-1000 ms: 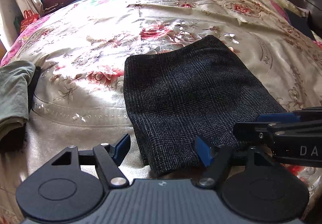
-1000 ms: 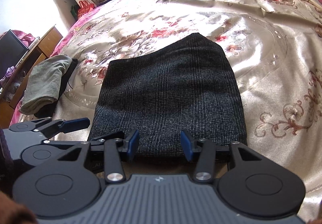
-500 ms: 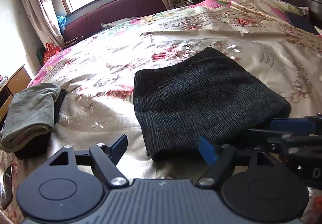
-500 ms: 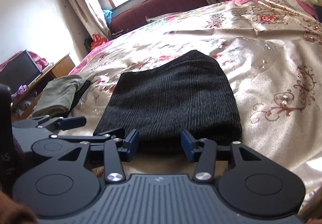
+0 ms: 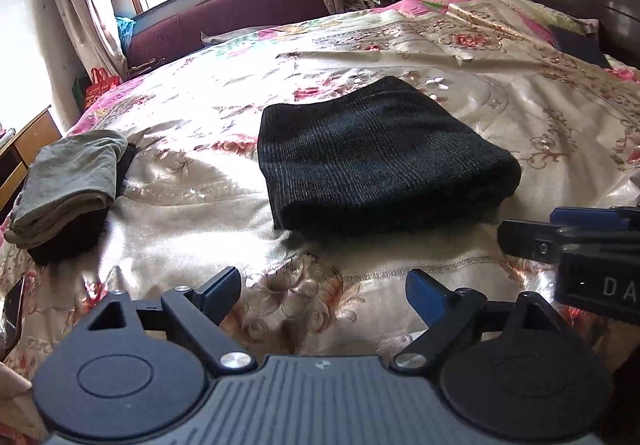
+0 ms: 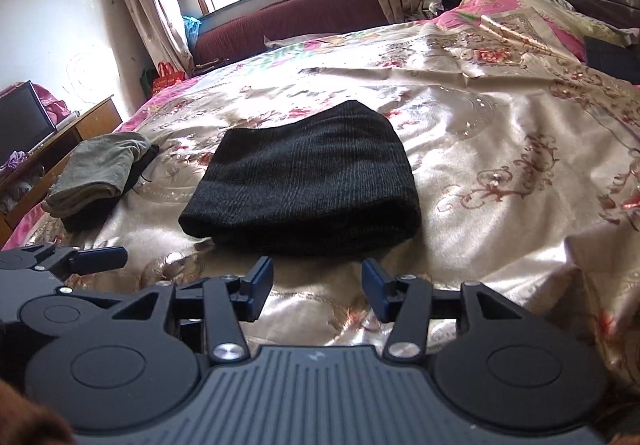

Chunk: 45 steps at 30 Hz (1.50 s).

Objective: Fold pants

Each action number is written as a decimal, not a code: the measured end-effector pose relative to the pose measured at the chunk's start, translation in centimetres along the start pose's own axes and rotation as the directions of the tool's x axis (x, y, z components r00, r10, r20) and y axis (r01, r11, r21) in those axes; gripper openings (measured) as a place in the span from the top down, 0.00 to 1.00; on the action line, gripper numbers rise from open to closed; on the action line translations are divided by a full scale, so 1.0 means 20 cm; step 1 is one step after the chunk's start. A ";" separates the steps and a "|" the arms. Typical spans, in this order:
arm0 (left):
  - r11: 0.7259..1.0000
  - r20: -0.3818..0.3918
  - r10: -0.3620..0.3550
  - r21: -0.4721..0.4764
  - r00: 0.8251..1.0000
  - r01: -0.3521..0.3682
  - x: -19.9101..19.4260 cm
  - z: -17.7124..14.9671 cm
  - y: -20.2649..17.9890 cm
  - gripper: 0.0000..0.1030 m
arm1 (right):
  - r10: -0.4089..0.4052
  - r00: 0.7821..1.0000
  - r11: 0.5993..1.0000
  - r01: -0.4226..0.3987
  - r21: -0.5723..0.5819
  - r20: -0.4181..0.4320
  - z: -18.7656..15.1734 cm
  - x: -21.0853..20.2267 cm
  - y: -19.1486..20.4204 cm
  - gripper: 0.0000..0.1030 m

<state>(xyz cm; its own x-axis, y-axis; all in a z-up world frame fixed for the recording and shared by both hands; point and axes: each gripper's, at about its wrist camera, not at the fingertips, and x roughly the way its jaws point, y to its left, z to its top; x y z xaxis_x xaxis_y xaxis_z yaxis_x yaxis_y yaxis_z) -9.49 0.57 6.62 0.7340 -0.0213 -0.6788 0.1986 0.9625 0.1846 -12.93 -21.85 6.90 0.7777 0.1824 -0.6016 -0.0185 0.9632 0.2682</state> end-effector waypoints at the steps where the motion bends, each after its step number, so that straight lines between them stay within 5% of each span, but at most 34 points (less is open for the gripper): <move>1: 1.000 0.003 -0.004 -0.003 1.000 0.004 0.00 -0.02 0.00 0.01 | -0.005 1.000 1.000 0.005 0.005 0.000 -0.01 -0.02 0.00 0.51; 15: 0.998 0.019 -0.047 -0.044 0.999 0.048 -0.01 -0.10 0.07 0.00 | -0.041 0.999 0.989 0.046 -0.138 0.034 -0.08 -0.08 0.13 0.46; 45: 0.999 0.019 -0.031 -0.023 0.999 0.032 0.01 -0.14 0.03 0.00 | 0.001 1.000 0.999 -0.001 -0.051 -0.007 -0.09 -0.01 0.07 0.45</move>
<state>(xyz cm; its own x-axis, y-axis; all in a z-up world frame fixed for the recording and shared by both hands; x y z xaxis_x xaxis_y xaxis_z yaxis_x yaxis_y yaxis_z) -10.97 1.97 4.57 0.7395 -0.0563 -0.6708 0.2064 0.9674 0.1464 -14.20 -20.20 6.03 0.7734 0.1846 -0.6065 -0.0513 0.9717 0.2304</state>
